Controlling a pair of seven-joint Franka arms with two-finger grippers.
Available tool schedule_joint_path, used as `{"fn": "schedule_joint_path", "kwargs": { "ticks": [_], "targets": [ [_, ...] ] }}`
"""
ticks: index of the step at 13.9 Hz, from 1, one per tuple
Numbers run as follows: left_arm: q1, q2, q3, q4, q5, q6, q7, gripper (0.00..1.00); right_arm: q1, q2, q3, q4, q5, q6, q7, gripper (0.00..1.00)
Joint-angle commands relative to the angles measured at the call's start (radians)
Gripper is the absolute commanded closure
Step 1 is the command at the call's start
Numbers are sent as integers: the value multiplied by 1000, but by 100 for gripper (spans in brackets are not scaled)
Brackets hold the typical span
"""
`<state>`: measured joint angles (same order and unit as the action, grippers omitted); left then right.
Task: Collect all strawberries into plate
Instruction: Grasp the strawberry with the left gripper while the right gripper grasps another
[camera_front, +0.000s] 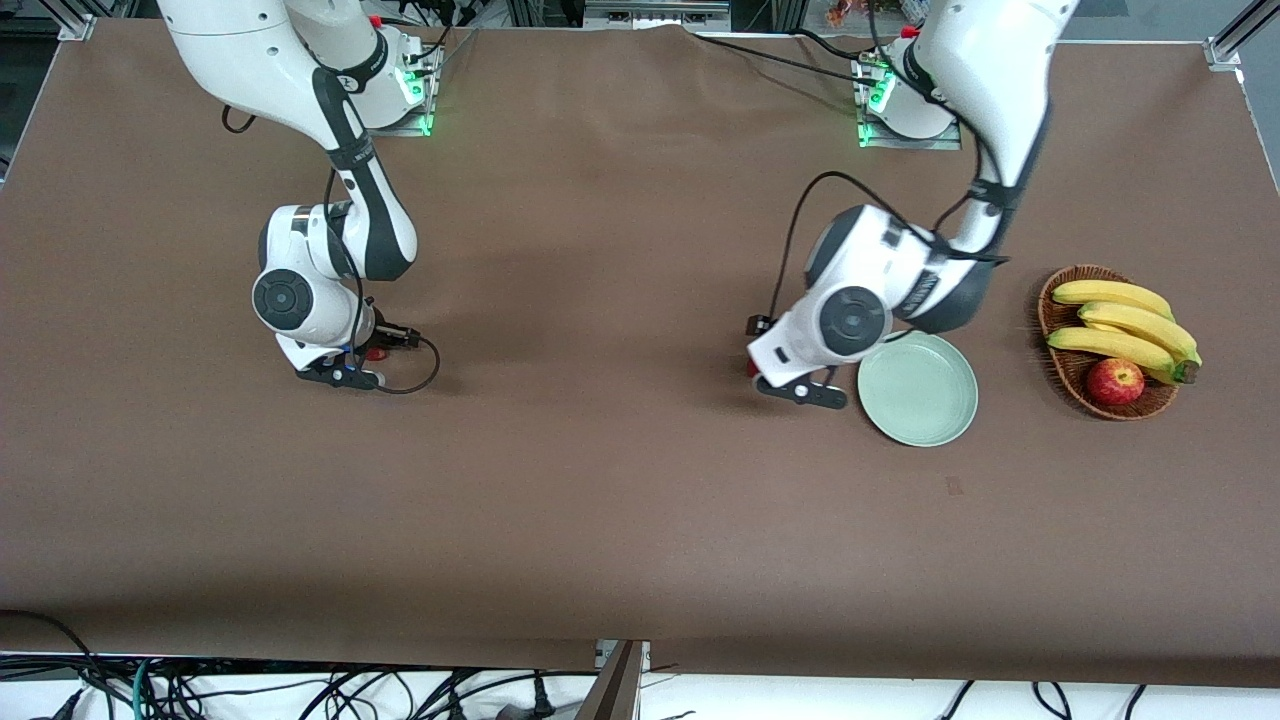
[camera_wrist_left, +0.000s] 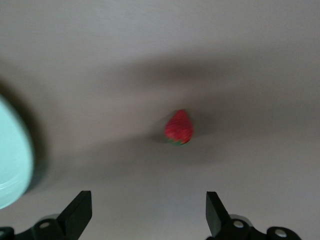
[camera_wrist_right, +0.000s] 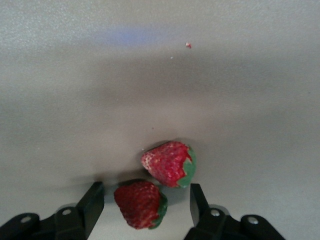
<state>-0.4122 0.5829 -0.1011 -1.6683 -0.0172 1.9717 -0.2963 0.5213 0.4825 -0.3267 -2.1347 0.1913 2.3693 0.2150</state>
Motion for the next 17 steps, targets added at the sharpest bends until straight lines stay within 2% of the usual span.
{"fn": "schedule_joint_path", "kwargs": {
  "ticks": [1,3,5,7,8,11,12,14,17],
  "targets": [
    [-59,38,15,9,136,99,-63,0,-6,-12,8,-8,23,4,-25,42],
    [-65,66,15,4,138,186,-63,0,-6,-18,11,-8,23,1,-25,56],
    [-69,69,15,-48,149,258,-61,0,-4,-27,12,-2,23,-11,-23,70],
    [-59,64,15,-123,152,370,-63,0,-1,-30,29,44,23,-83,-14,73],
    [-59,64,15,-151,152,412,-66,11,0,-30,40,85,27,-125,0,73],
    [-80,46,15,-185,152,421,-181,59,31,-4,96,223,57,-176,108,73],
    [-91,49,15,-185,152,421,-182,90,36,33,121,287,57,-180,168,73],
    [-86,26,15,-185,154,403,-163,100,40,96,187,413,60,-197,275,71],
    [-51,-37,20,-171,152,267,-45,100,42,181,287,570,60,-191,438,63]
  ]
}}
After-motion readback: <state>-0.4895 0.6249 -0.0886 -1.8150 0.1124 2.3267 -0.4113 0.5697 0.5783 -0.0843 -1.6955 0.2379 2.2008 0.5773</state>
